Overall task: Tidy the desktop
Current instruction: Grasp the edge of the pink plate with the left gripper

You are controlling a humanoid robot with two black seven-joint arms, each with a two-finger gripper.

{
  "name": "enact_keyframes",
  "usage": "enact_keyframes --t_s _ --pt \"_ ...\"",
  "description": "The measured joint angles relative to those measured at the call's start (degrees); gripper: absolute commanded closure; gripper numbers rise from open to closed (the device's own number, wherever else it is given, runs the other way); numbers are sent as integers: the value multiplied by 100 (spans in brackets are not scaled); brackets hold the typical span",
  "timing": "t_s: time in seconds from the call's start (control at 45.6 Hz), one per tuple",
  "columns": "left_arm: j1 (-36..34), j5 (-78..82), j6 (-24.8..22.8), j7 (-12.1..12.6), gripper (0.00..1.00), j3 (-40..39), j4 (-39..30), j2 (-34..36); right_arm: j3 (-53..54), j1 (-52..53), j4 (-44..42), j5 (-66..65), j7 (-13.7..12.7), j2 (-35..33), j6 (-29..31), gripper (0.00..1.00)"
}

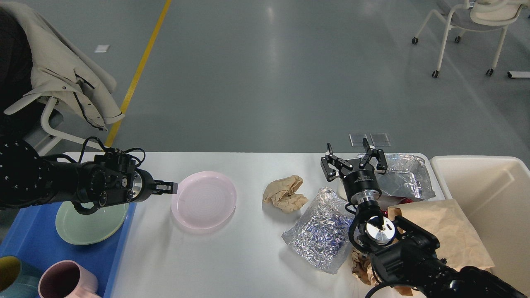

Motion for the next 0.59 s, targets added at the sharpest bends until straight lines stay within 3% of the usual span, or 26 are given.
enact_keyframes --t_s 0.241,0.438,0.592 --pt "372 0 -19 58 45 6 424 -298 2 0 0 0 0 0 0 0" --pt "504 0 -22 144 46 23 536 -414 2 0 0 0 0 0 0 0" --pt "714 0 -83 212 49 72 1034 -608 2 0 0 1 0 0 0 0"
